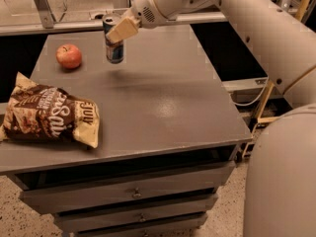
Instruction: Move redbull can near apple
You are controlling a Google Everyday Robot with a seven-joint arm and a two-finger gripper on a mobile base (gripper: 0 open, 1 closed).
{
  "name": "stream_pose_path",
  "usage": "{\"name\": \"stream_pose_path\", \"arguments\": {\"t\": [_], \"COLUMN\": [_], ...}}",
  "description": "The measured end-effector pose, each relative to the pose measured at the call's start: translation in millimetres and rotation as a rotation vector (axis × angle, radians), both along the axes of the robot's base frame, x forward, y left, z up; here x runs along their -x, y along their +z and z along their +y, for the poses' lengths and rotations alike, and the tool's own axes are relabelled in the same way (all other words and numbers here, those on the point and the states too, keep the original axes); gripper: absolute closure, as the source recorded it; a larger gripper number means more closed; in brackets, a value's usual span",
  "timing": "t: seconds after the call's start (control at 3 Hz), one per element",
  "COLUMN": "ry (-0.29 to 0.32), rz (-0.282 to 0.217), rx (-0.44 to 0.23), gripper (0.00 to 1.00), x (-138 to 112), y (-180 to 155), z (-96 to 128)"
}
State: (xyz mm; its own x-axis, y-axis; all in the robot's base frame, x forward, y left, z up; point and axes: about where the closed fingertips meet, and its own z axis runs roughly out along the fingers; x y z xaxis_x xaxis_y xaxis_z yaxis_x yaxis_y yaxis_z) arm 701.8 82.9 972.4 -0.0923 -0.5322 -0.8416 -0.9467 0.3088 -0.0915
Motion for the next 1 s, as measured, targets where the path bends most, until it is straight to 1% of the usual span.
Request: {"name": "stream_pose_path", "arguments": {"t": [0.33,0.67,1.0], "ry": [-0.02,-0.056,-0.093], "rz": [0.011,0.028,0.069], "rx": [-0.036,-0.08,-0.095], "gripper": [1.0,1.0,1.0], "x": [-9,-33,-57], "y": [-2,-8,-12], "z": [5,21,37]}}
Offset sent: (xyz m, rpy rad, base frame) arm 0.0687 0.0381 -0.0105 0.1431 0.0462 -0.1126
